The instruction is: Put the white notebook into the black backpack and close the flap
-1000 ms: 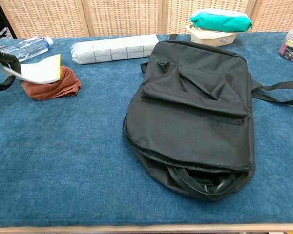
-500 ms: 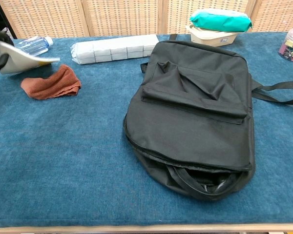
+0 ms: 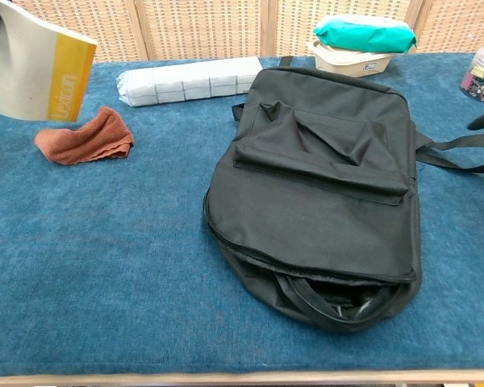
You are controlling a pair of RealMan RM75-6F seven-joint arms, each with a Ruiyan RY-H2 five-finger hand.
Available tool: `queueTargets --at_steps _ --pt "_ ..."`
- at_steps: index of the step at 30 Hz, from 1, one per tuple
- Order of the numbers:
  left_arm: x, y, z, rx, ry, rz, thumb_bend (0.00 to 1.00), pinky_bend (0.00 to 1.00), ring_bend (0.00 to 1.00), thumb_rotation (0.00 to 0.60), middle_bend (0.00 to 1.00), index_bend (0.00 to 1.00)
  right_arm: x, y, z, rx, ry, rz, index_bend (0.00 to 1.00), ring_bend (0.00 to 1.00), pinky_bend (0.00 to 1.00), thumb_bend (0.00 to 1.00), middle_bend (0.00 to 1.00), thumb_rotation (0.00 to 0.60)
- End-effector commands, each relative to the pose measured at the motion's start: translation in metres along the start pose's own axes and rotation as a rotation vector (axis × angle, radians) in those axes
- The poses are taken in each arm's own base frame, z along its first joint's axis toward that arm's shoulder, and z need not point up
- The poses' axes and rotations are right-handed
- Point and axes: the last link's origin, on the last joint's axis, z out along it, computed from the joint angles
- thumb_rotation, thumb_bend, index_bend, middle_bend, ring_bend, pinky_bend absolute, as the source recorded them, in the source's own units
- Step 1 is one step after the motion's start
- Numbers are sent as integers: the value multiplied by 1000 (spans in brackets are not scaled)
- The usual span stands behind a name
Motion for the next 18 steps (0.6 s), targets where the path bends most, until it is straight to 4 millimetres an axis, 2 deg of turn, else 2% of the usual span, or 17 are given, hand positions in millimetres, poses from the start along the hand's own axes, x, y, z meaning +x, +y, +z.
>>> queueTargets --at_steps 1,8,18 --pt "15 2 10 -51 27 23 620 654 492 600 629 826 -2 -18 6 43 -42 54 0 0 0 0 0 600" --pt "35 1 18 -88 41 64 620 654 492 600 629 826 -2 -49 11 118 -120 108 10 0 0 0 0 600" --pt "47 1 21 -82 54 71 620 654 492 600 629 826 -14 -83 25 228 -160 106 70 0 22 0 19 600"
